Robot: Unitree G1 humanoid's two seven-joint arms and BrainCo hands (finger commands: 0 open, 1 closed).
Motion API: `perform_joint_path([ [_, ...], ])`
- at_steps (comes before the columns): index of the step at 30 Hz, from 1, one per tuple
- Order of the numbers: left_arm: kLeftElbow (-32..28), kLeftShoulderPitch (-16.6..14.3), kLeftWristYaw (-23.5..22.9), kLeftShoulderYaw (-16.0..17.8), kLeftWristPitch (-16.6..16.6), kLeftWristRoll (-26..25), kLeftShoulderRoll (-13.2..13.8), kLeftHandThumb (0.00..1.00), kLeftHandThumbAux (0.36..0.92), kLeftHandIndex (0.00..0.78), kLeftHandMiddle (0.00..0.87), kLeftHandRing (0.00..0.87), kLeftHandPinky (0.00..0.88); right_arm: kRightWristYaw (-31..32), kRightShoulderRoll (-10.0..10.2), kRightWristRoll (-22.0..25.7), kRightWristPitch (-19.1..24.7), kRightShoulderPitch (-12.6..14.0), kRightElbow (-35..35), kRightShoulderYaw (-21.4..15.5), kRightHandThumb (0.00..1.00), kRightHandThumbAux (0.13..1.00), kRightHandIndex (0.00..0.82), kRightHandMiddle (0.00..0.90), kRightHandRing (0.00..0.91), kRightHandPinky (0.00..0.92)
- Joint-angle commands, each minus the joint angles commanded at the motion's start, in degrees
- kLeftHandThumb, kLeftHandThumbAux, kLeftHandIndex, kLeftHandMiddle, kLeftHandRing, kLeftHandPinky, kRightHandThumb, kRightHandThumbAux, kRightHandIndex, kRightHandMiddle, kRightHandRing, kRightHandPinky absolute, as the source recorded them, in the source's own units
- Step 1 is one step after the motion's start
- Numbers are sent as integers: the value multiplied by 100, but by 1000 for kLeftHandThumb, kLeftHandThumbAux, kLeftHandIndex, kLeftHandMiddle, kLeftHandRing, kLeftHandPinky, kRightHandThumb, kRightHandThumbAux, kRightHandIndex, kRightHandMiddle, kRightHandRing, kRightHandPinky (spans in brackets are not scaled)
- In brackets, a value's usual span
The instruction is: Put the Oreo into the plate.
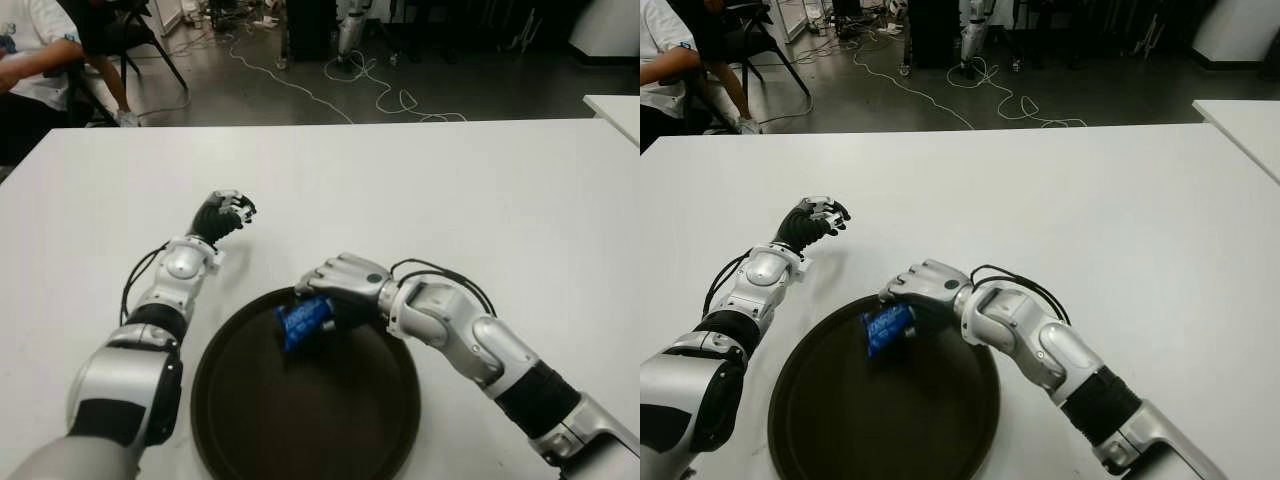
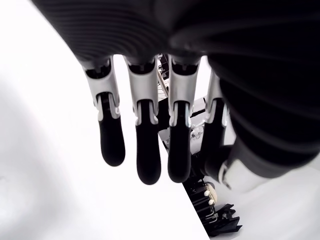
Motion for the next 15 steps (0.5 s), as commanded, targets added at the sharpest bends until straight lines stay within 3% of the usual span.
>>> perform_joint_path([
  [15,1,6,29,-25,-53,1,-5,942,654,483,438,447,408,-351,16,-74,-316,6,66,-12,691,723,432,728,745,757],
])
